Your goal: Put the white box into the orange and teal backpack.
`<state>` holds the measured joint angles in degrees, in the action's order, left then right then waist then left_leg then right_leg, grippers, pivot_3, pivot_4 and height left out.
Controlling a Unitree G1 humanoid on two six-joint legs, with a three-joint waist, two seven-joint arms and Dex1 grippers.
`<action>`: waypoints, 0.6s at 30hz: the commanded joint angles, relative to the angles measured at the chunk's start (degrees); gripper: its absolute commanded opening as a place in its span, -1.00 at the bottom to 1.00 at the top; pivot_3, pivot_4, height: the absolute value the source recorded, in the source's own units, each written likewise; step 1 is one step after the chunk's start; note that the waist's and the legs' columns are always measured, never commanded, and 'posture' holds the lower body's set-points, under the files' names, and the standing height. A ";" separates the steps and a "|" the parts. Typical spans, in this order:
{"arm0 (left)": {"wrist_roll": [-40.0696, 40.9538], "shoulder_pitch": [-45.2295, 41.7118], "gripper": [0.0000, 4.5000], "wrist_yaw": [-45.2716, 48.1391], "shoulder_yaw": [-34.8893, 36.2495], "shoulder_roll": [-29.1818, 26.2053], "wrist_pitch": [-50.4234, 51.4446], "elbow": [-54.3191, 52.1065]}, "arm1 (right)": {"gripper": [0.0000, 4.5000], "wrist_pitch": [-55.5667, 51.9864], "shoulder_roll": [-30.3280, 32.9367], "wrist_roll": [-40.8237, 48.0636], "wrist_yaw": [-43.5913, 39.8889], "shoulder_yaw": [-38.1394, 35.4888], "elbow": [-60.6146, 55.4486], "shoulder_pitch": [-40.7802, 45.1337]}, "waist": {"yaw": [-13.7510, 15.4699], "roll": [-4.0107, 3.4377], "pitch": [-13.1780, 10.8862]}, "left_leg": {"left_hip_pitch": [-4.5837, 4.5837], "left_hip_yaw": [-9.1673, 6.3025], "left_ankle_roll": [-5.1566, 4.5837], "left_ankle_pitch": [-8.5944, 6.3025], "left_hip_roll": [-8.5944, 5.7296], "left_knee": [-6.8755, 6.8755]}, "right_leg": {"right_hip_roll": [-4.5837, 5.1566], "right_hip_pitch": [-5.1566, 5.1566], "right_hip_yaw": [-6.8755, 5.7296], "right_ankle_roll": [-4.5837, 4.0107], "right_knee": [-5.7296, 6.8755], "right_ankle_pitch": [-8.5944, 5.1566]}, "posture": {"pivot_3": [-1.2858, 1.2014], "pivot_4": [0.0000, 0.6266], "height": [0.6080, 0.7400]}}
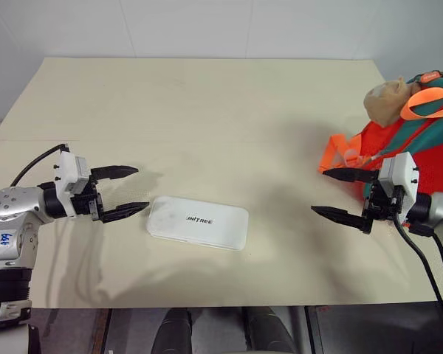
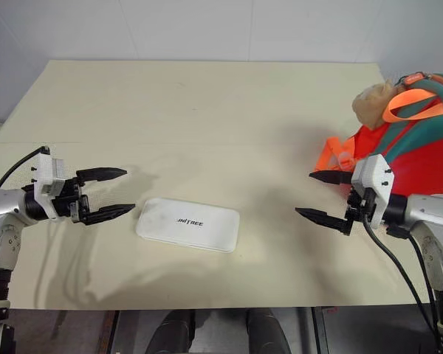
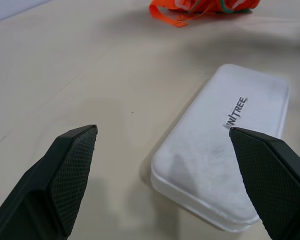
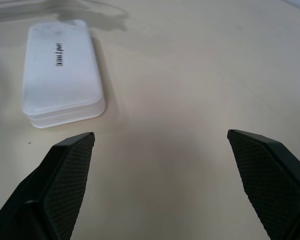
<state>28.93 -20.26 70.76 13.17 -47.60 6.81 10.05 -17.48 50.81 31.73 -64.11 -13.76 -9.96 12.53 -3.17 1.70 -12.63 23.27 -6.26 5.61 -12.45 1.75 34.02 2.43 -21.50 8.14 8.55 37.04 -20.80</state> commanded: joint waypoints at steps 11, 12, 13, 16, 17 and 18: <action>-3.14 -6.79 0.83 3.77 -1.28 0.25 -5.14 7.95 | 0.82 -0.89 -5.08 -1.69 7.92 2.81 -9.46 -2.24 | -0.06 0.00 0.00 | 0.00 -0.01 0.01 0.00 0.00 0.00 | -0.01 -0.01 -0.01 0.01 0.04 0.00 | 0.03 -0.52 1.00; -3.25 -6.52 0.72 4.79 -0.97 -0.36 -5.87 8.45 | 0.72 -0.86 -5.21 -1.67 7.94 3.31 -10.54 -2.80 | -0.05 0.00 0.00 | -0.01 -0.01 0.00 0.00 0.00 0.00 | -0.01 0.00 0.00 0.00 0.04 0.00 | 0.03 -0.52 1.00; -3.85 -6.50 0.59 5.19 -0.61 -1.10 -6.99 9.53 | 0.58 -0.80 -5.42 -1.90 8.04 3.87 -10.96 -3.13 | -0.05 0.00 0.00 | 0.00 -0.01 0.01 0.00 0.00 0.00 | -0.01 -0.01 -0.01 0.00 0.04 0.00 | 0.03 -0.52 1.00; -5.28 -5.76 0.15 5.60 0.86 -3.08 -10.20 13.31 | 0.12 -0.52 -7.06 -3.34 9.36 6.29 -11.36 -4.02 | -0.05 0.00 0.00 | 0.01 -0.01 0.00 0.00 0.00 0.01 | 0.00 -0.02 0.00 0.01 0.04 0.00 | 0.03 -0.52 1.00; -5.45 -5.00 0.01 5.47 1.32 -3.57 -10.84 13.95 | -0.05 0.29 -7.61 -4.60 9.56 7.59 -11.05 -4.29 | -0.06 0.01 0.01 | 0.00 -0.01 0.00 0.00 0.00 0.01 | 0.00 -0.02 0.00 0.01 0.05 0.00 | 0.03 -0.52 1.00; -5.49 -4.24 -0.13 5.43 1.63 -3.97 -11.18 14.20 | -0.20 0.32 -7.94 -5.17 9.51 8.66 -10.83 -4.45 | -0.03 0.01 0.01 | -0.01 -0.01 0.00 0.00 0.00 0.01 | -0.01 -0.01 -0.01 0.00 0.05 0.00 | 0.03 -0.52 1.00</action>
<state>24.00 -25.51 75.88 12.95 -50.38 -2.68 23.82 -18.29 43.40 27.52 -55.03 -6.16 -19.40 8.38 -3.20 1.71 -12.62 23.27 -6.27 5.61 -12.45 1.75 34.03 2.42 -21.52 8.13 8.55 37.09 -20.81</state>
